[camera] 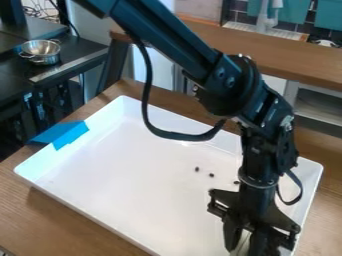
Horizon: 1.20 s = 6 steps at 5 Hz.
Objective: Sweep into pile
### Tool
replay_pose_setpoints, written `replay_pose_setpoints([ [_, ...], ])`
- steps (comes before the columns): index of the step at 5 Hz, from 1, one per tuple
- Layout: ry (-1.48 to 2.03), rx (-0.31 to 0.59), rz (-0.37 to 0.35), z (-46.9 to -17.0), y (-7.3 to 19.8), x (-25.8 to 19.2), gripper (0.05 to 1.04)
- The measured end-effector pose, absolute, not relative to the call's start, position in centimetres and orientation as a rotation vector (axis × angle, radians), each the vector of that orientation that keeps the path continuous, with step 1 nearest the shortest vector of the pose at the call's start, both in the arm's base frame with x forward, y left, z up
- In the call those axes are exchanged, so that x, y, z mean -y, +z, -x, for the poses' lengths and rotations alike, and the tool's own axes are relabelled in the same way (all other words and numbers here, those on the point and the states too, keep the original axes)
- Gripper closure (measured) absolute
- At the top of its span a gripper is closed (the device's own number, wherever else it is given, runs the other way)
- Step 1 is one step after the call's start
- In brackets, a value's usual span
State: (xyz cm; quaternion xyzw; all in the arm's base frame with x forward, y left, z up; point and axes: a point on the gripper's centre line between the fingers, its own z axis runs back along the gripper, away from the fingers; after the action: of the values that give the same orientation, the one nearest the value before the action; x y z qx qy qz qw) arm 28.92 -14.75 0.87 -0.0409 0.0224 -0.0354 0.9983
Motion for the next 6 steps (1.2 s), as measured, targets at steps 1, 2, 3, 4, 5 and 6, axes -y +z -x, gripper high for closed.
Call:
replay_pose_setpoints([
  [1, -0.044, -0.054, 0.089, -30.0, 1.5, 11.6, 0.745],
  [2, 0.014, -0.089, 0.127, -31.2, 2.7, 8.0, 0.744],
  [3, 0.064, -0.095, 0.172, -32.0, 4.6, 4.0, 0.745],
  [4, 0.122, -0.043, 0.183, -33.7, 6.2, -0.3, 0.744],
  [5, 0.178, -0.013, 0.198, -34.7, 5.1, -3.2, 0.745],
  [6, 0.246, 0.012, 0.190, -35.5, 3.7, -4.6, 0.745],
])
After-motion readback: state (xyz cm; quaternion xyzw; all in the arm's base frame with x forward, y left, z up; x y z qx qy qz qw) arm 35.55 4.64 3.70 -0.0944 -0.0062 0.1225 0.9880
